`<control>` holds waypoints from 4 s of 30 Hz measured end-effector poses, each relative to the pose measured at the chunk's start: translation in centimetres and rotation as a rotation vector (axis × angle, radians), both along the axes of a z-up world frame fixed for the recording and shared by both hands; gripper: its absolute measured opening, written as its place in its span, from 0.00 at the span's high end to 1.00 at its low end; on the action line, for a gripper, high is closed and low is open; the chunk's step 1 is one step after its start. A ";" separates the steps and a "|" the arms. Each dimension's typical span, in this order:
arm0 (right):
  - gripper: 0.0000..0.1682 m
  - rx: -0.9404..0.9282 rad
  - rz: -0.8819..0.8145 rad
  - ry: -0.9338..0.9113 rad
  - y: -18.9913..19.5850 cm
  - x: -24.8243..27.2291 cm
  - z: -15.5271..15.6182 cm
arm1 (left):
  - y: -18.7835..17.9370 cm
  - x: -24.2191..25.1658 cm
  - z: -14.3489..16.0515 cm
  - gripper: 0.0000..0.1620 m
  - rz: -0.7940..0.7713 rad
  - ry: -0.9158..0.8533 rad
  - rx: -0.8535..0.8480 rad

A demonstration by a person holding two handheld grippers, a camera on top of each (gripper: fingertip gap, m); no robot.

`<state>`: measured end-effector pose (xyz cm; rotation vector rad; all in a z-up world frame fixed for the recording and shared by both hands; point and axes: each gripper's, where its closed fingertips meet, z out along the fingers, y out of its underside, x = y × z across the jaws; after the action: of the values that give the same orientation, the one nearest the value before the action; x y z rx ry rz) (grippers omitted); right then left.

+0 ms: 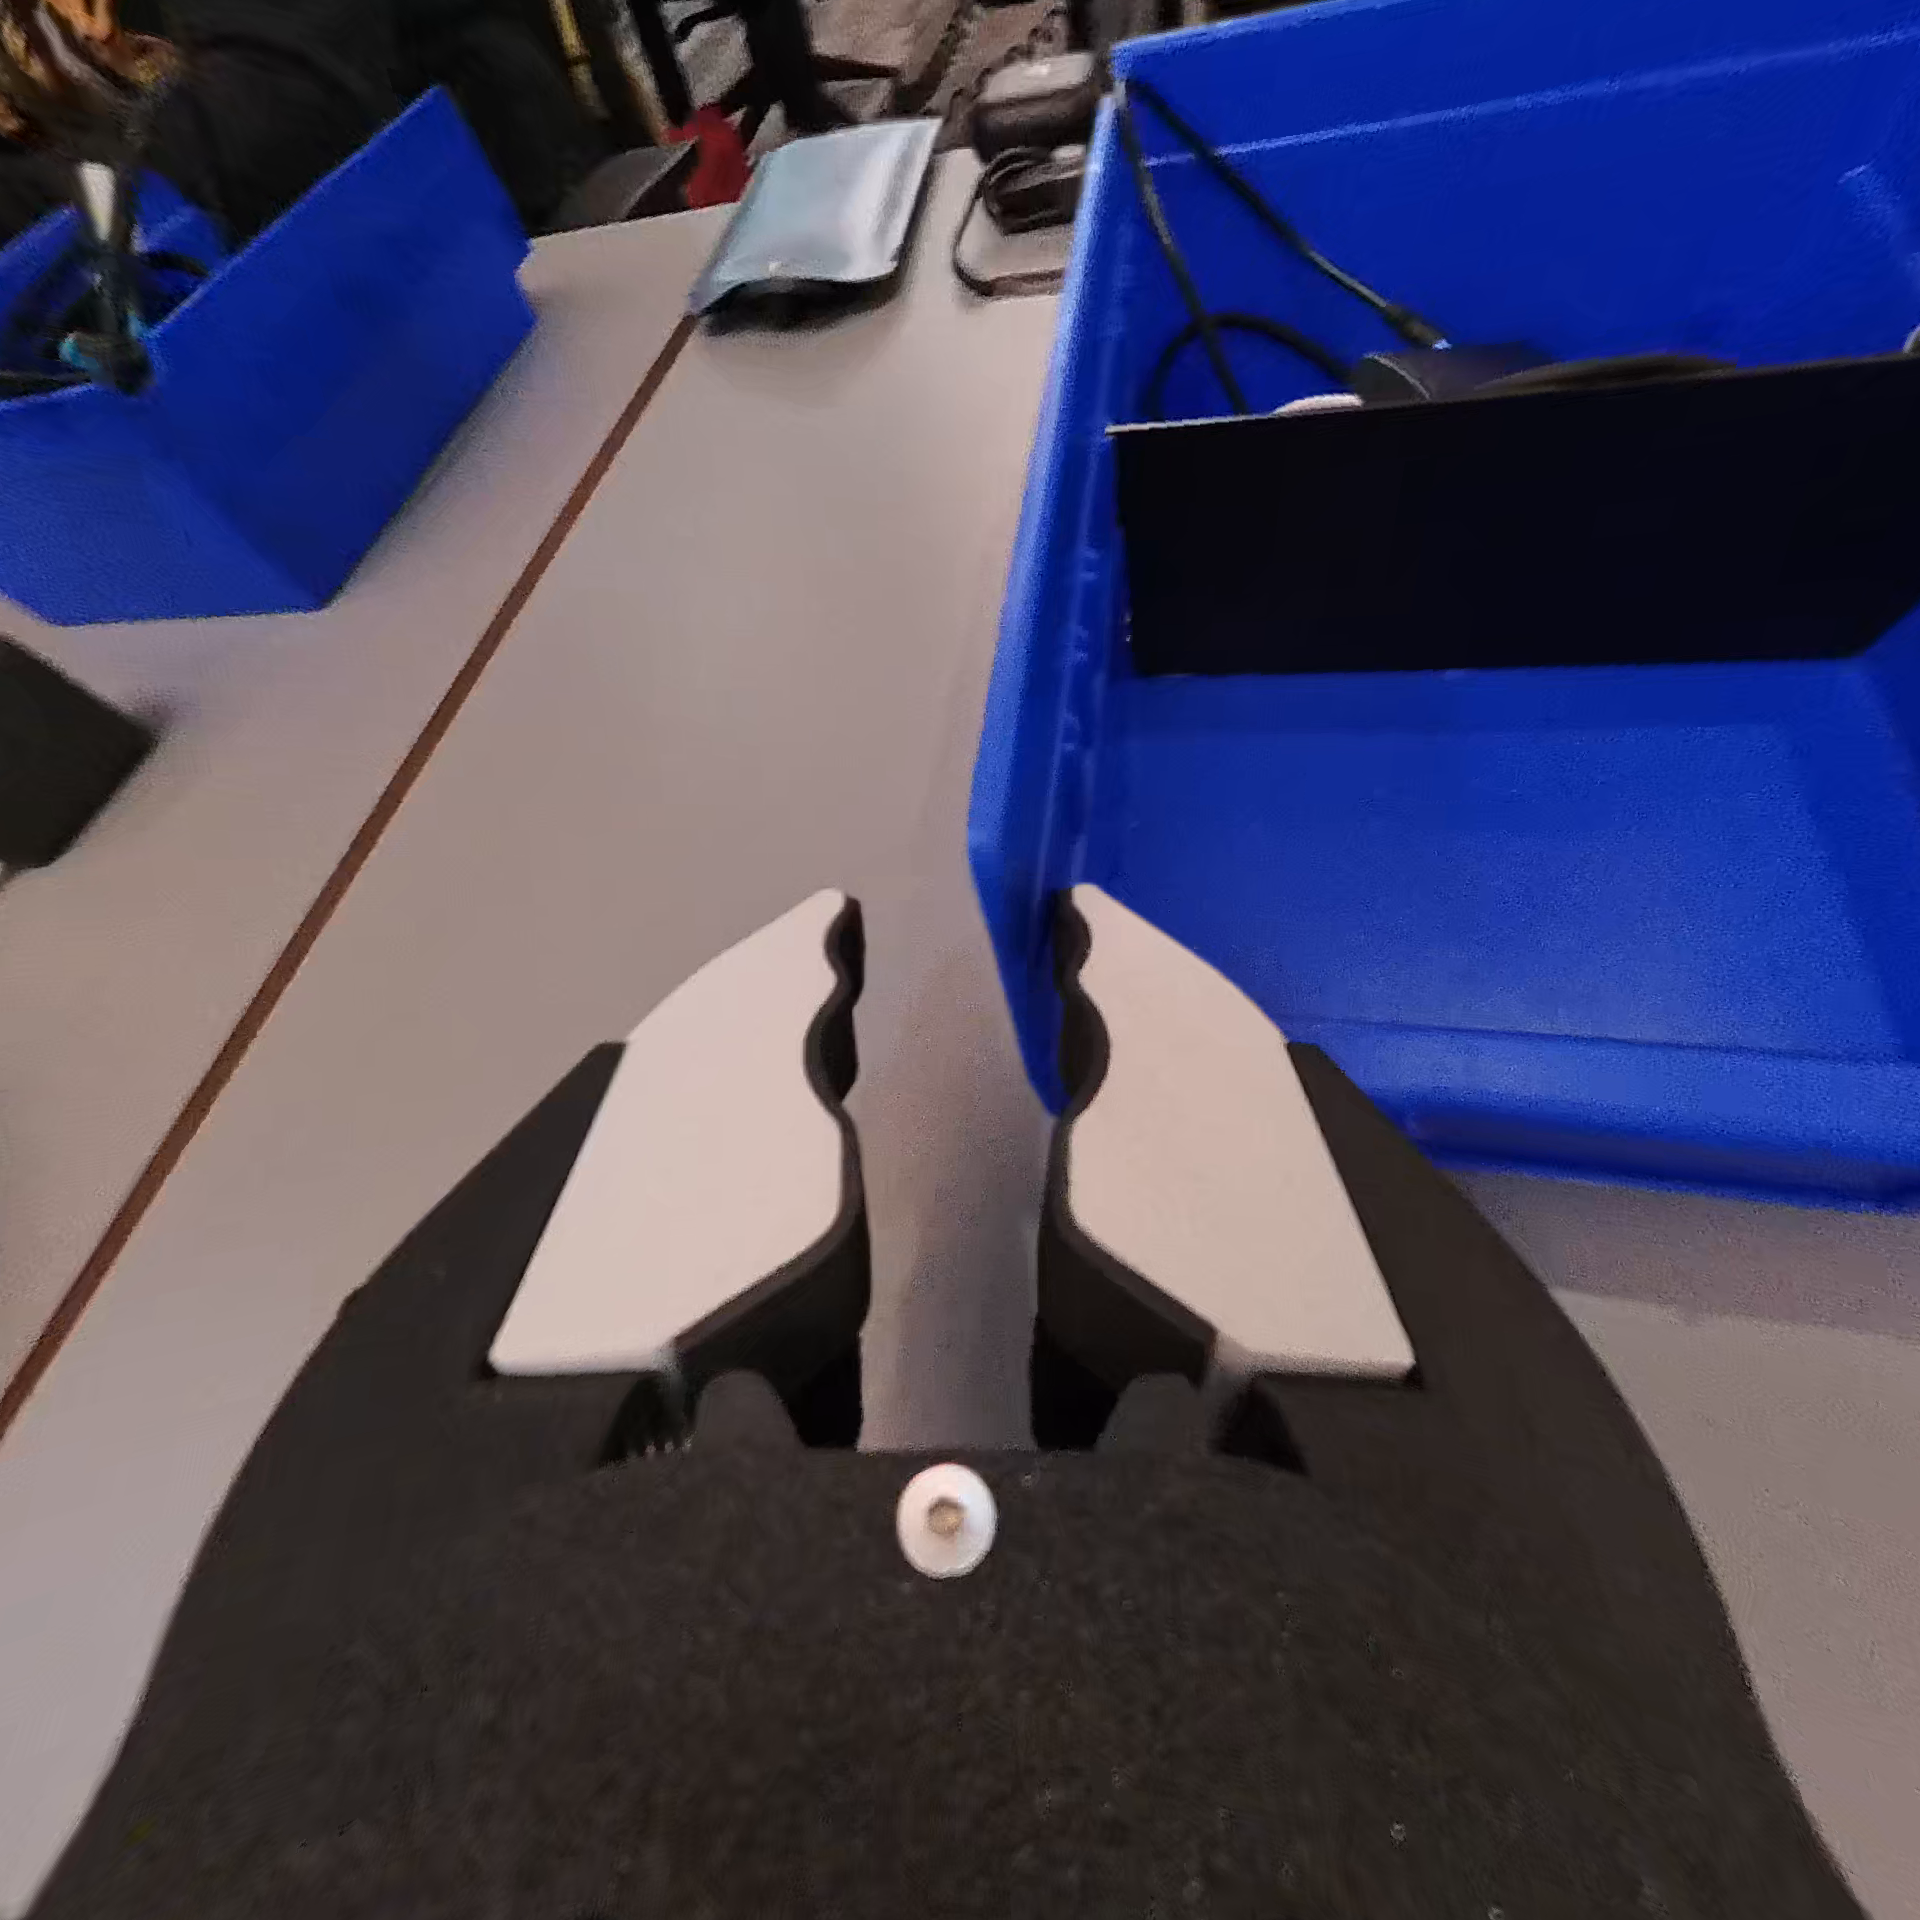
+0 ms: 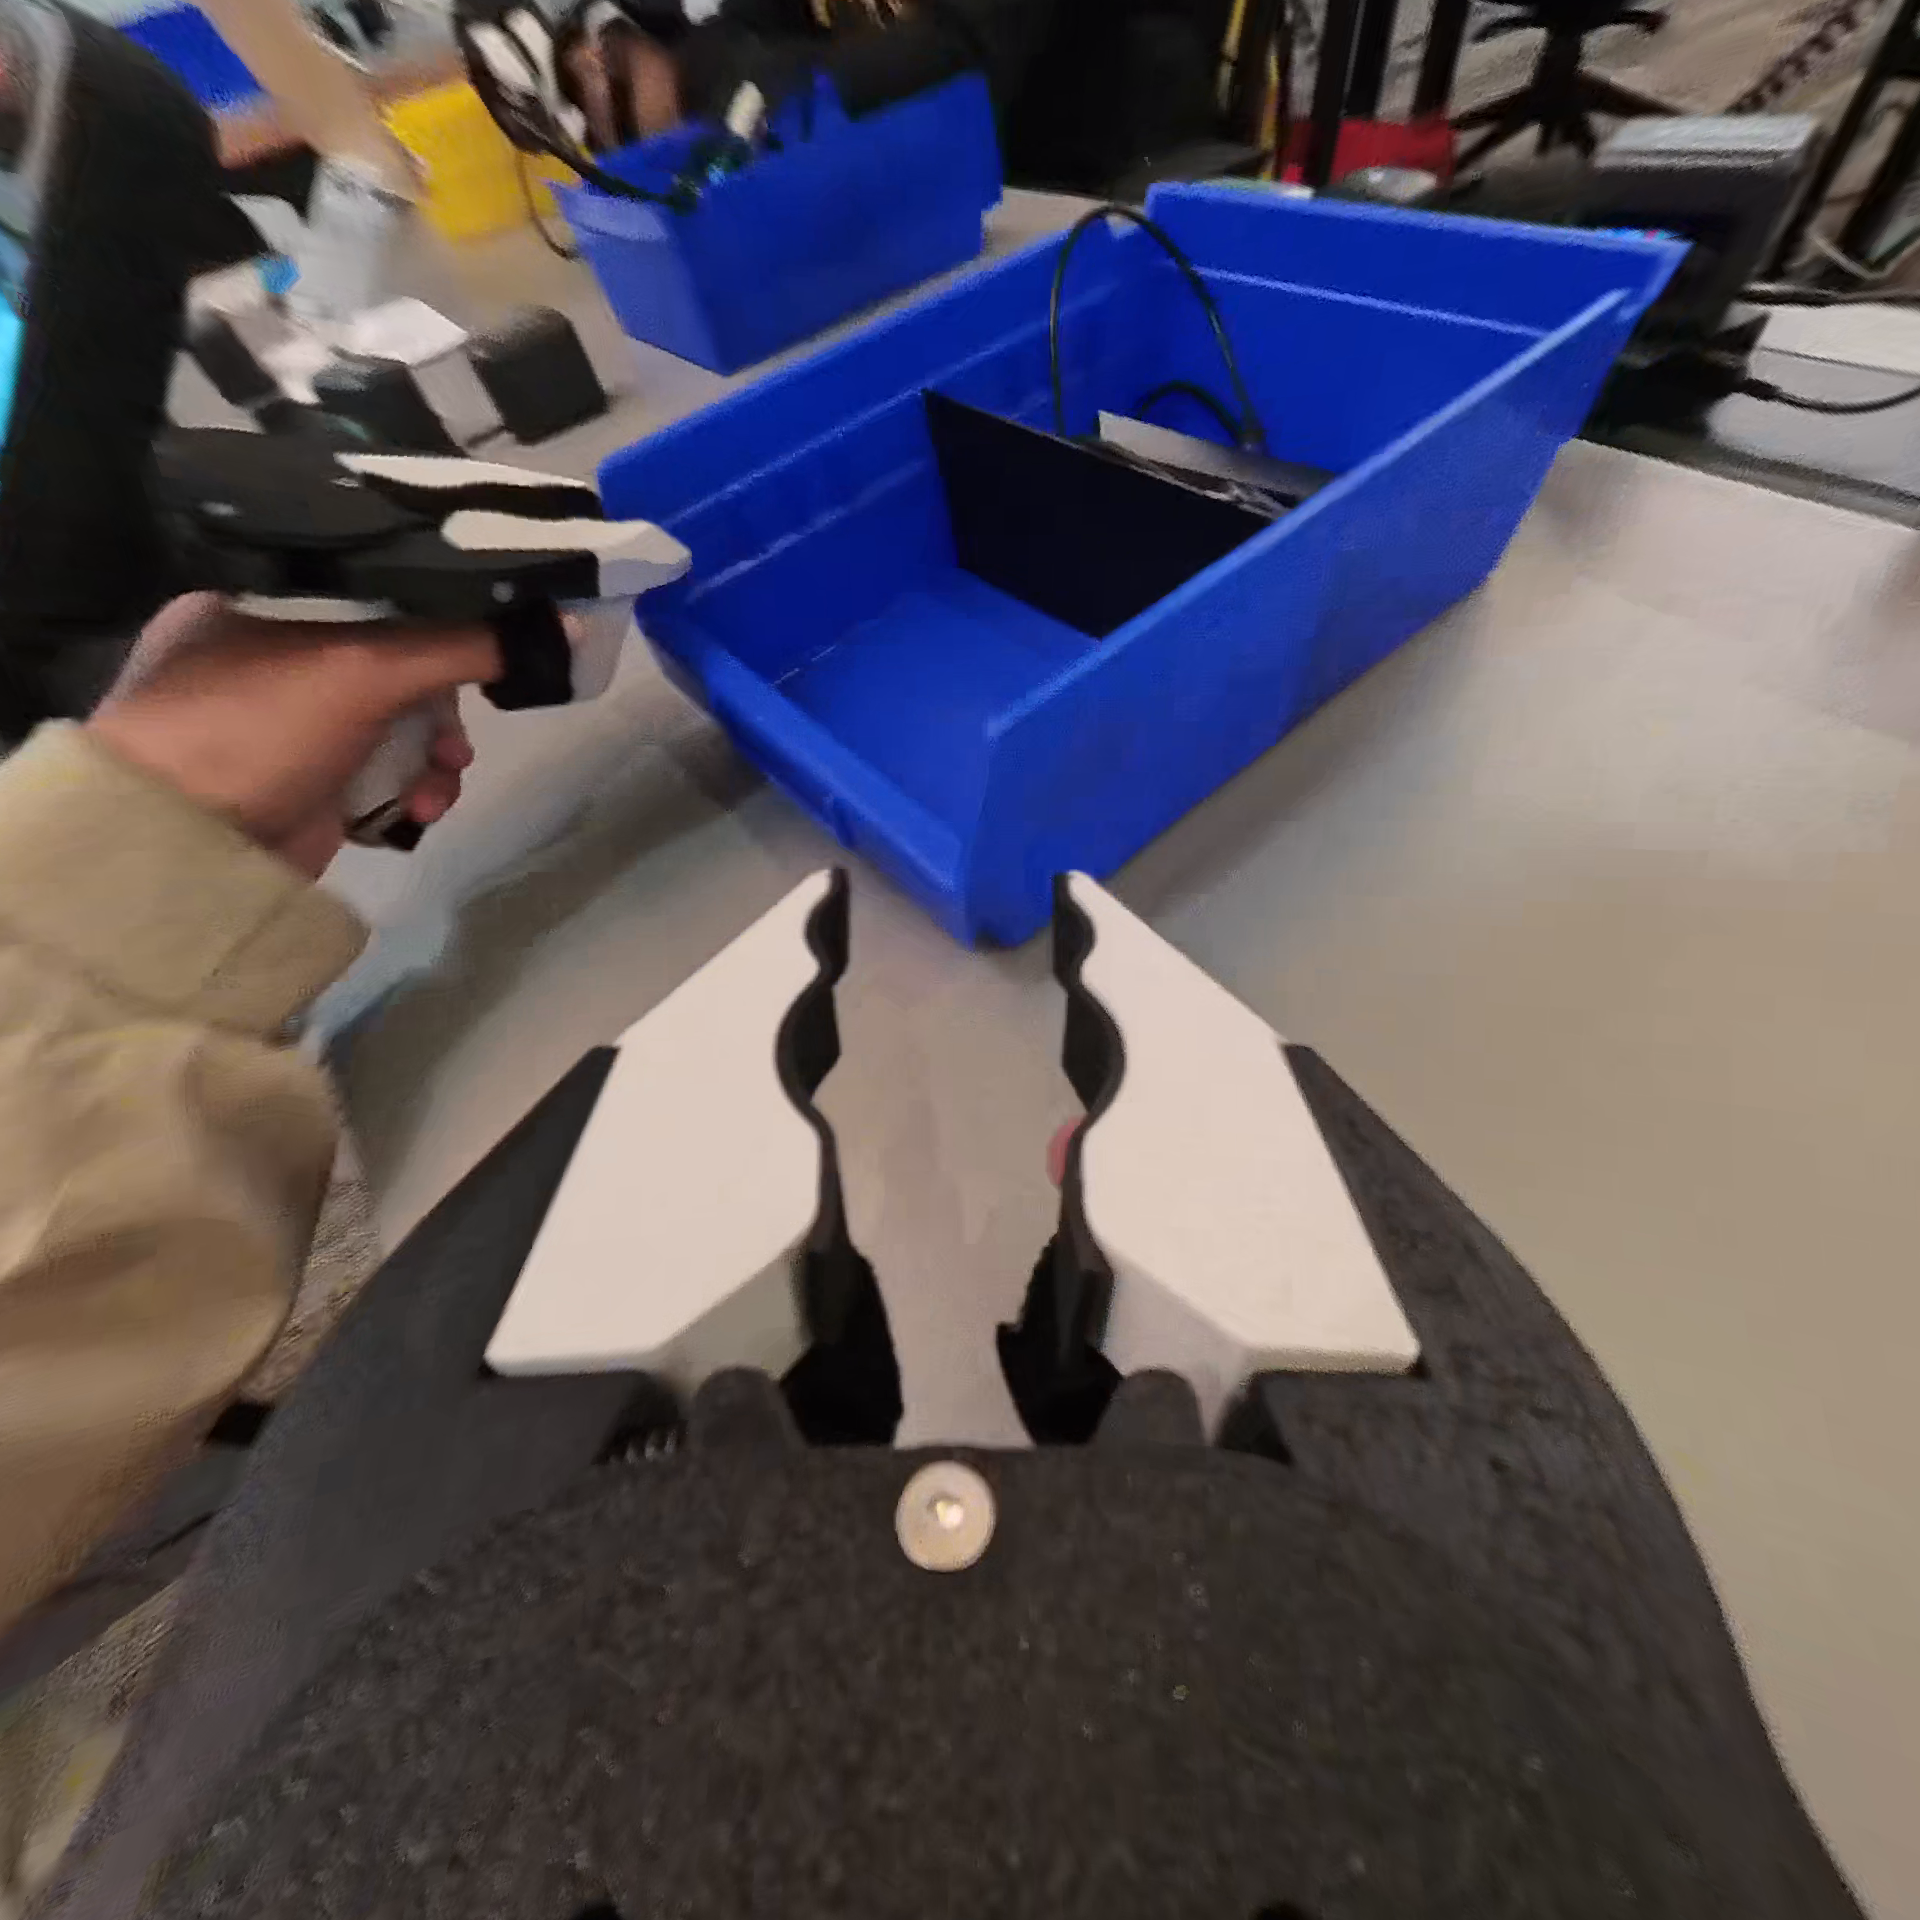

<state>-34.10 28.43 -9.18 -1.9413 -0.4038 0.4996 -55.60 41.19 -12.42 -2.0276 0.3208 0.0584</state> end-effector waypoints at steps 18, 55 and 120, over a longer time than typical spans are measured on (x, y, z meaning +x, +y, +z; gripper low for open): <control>0.83 0.120 -0.797 -0.209 -22.2 42.2 -0.4 | -11.5 11.5 1.2 0.93 -0.400 -0.525 -0.068; 0.82 0.017 -0.581 -0.084 -17.9 34.7 -3.3 | -7.2 12.7 5.8 0.67 -0.604 -0.372 -0.295; 0.94 0.530 0.526 -0.018 -17.8 11.5 12.5 | -31.1 29.0 19.9 0.94 -1.817 -0.242 0.314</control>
<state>-22.62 10.68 3.34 -1.3177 -0.9657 0.6327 -26.65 10.10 7.47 -0.8208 1.6863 -1.1355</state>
